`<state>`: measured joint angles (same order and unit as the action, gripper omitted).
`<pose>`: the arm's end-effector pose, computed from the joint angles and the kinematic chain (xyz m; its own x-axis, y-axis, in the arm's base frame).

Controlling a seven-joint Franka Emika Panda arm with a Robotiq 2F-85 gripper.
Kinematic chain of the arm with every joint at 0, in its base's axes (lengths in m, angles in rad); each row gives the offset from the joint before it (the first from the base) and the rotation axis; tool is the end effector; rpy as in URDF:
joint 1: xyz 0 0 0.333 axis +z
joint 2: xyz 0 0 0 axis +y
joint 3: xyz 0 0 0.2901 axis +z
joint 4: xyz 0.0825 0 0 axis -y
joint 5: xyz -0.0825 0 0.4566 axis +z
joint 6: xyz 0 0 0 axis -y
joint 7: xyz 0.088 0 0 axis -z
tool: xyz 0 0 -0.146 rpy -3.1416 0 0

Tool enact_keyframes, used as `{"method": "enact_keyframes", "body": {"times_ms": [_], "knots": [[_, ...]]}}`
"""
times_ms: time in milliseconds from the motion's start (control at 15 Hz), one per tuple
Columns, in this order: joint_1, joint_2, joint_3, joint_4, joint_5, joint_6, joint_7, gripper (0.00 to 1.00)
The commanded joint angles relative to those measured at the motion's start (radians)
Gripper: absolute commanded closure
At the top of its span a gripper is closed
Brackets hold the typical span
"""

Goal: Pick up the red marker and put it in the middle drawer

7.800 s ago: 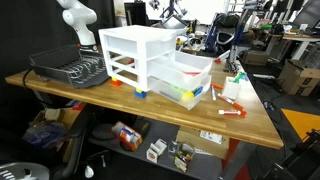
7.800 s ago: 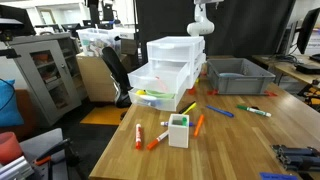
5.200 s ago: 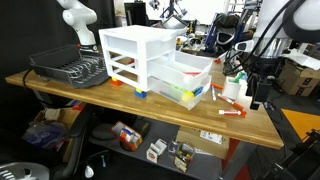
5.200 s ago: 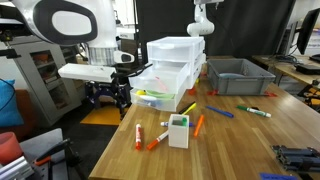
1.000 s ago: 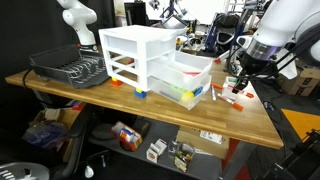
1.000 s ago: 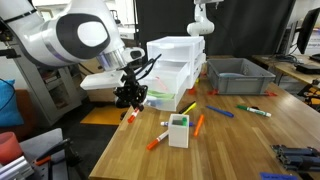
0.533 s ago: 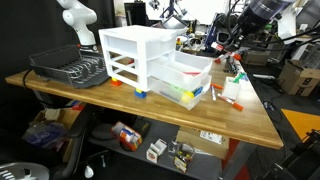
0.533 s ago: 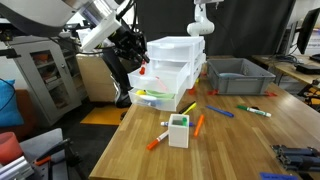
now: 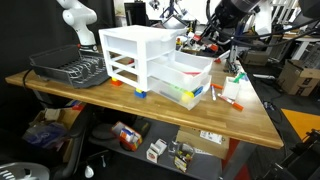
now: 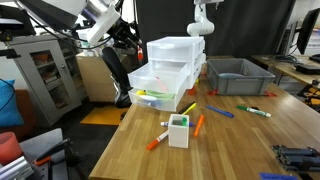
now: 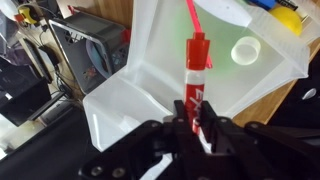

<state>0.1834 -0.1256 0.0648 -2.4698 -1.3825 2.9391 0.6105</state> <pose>0.5219 0.1890 0.2660 0.4298 0.8145 0.3896 0.5658 -0.5792 0.5868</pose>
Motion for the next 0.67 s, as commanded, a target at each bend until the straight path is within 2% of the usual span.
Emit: {"method": "enact_keyframes", "body": {"times_ms": [0, 533, 600], "knots": [[0.0, 0.124, 0.011, 0.1, -0.087, 0.001, 0.03, 0.95], [0.0, 0.265, 0.014, 0.137, 0.012, 0.012, -0.144, 0.95], [-0.038, 0.413, -0.027, 0.281, -0.023, 0.029, -0.179, 0.95]]}}
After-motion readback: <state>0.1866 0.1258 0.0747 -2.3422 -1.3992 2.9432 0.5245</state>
